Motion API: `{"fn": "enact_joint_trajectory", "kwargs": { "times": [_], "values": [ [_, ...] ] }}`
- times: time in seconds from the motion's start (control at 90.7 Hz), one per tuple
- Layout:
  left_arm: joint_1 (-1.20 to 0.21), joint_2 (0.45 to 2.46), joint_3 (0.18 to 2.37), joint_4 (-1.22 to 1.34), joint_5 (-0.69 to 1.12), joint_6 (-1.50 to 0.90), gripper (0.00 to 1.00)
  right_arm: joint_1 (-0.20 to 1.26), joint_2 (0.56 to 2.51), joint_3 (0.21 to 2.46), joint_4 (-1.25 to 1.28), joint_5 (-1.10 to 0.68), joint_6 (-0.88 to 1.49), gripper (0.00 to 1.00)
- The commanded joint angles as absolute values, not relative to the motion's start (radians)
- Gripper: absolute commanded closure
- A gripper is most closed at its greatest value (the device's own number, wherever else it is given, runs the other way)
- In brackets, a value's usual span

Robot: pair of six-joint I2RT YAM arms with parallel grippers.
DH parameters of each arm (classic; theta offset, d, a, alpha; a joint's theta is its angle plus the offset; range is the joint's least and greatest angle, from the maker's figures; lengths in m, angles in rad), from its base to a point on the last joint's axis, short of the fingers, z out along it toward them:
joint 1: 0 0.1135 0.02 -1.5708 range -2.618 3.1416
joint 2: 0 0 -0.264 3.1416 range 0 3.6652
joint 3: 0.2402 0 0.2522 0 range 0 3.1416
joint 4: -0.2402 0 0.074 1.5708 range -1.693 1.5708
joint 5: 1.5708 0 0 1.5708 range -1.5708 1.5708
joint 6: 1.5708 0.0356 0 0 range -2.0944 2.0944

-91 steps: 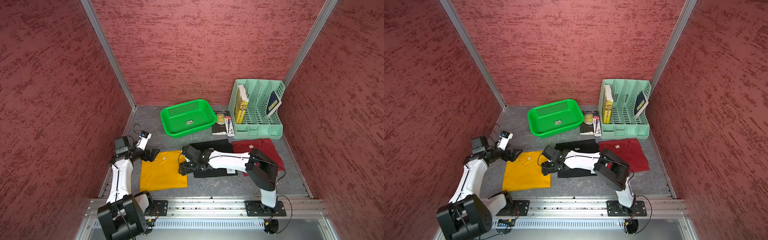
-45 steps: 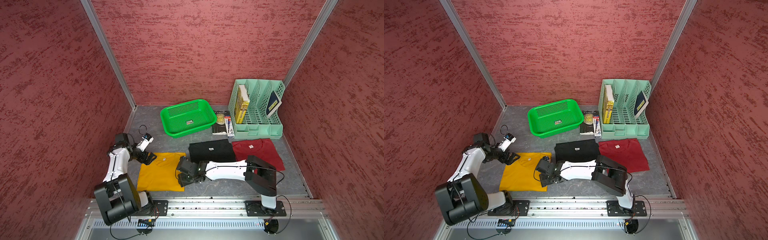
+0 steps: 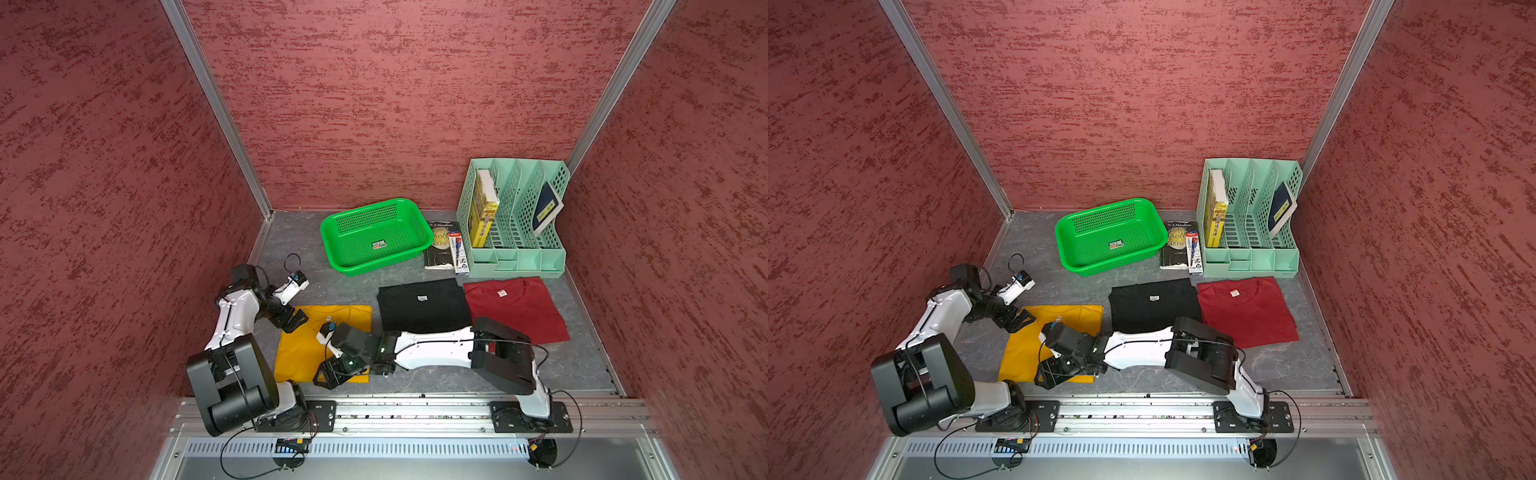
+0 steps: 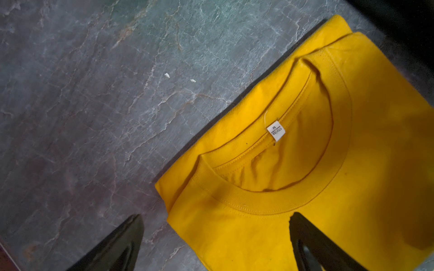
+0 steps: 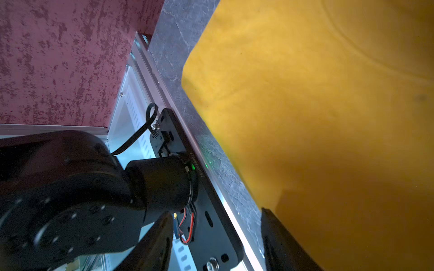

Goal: Put the folded t-shirts into the basket
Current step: Pick up the T-shirt from the center of the board.

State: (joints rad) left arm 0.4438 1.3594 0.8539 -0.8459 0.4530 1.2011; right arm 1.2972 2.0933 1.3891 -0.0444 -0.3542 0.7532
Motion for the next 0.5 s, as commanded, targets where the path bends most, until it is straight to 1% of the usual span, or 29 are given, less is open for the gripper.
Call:
{"fn": "enact_joint_trajectory", "kwargs": {
  "times": [0.0, 0.154, 0.331, 0.397, 0.485],
  "values": [
    [0.44, 1.407, 0.871, -0.822, 0.457, 1.291, 0.0, 1.295, 2.114, 1.375, -0.054, -0.383, 0.775, 0.38],
    [0.398, 1.5, 0.918, -0.819, 0.363, 1.326, 0.0, 1.281, 2.051, 1.213, -0.135, -0.316, 0.832, 0.38],
    [0.281, 1.574, 0.859, -0.729, 0.185, 1.355, 0.0, 1.265, 1.921, 1.039, -0.197, -0.26, 0.843, 0.36],
    [0.251, 1.59, 0.846, -0.722, 0.17, 1.361, 0.0, 1.266, 1.867, 1.024, -0.223, -0.248, 0.821, 0.34],
    [0.237, 1.608, 0.861, -0.776, 0.194, 1.356, 0.02, 1.265, 1.81, 1.031, -0.243, -0.219, 0.794, 0.32]
  ]
}}
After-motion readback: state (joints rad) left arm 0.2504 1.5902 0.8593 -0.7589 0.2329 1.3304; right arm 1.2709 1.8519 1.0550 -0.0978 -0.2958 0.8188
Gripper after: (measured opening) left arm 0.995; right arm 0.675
